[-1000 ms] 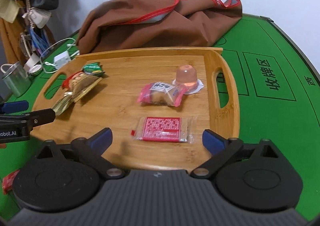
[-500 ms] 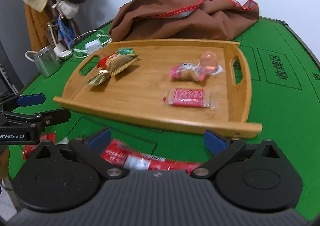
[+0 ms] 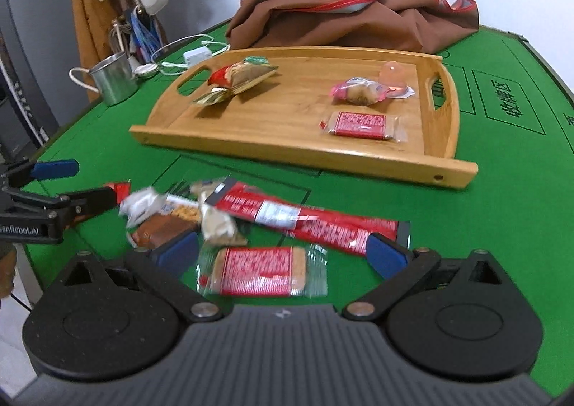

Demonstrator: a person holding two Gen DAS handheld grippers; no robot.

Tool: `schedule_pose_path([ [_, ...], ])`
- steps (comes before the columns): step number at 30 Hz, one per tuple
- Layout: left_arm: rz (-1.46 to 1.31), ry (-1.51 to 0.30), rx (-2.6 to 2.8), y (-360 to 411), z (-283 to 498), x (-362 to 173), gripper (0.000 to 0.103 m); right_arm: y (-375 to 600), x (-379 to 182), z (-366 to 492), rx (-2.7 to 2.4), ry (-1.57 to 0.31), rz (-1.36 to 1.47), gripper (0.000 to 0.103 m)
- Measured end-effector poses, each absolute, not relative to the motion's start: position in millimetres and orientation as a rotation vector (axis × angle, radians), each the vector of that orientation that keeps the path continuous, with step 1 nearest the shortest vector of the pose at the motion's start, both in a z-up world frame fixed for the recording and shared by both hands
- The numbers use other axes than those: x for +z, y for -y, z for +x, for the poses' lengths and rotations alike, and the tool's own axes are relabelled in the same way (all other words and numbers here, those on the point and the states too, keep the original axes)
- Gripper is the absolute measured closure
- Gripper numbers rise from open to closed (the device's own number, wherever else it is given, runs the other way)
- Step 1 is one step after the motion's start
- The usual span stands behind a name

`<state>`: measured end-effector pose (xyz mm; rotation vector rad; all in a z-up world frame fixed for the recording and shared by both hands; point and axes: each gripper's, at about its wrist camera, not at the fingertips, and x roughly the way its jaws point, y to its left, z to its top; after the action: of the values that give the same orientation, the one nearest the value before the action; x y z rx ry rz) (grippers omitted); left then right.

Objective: Organize snacks
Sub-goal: 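Withdraw both tools from the tray back over the remaining snacks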

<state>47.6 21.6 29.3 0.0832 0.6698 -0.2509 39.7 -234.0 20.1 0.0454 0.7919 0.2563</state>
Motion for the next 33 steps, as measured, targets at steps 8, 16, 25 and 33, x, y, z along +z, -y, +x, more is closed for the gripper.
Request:
schedule_pose_path([
  [8, 0.096, -0.711, -0.221, -34, 41, 17, 0.004, 222, 14, 23, 0.285, -0.792, -0.014, 0.0],
  [16, 0.082, -0.734, -0.222, -37, 45, 7, 0.004, 210, 4, 23, 0.264, -0.8, -0.076, 0.0],
  [25, 0.072, -0.753, -0.226, -38, 49, 3, 0.005, 210, 2, 29, 0.237, -0.789, -0.07, 0.0],
  [33, 0.075, -0.756, -0.222, -36, 51, -1, 0.005, 205, 0, 30, 0.227, -0.776, -0.1, 0.0],
])
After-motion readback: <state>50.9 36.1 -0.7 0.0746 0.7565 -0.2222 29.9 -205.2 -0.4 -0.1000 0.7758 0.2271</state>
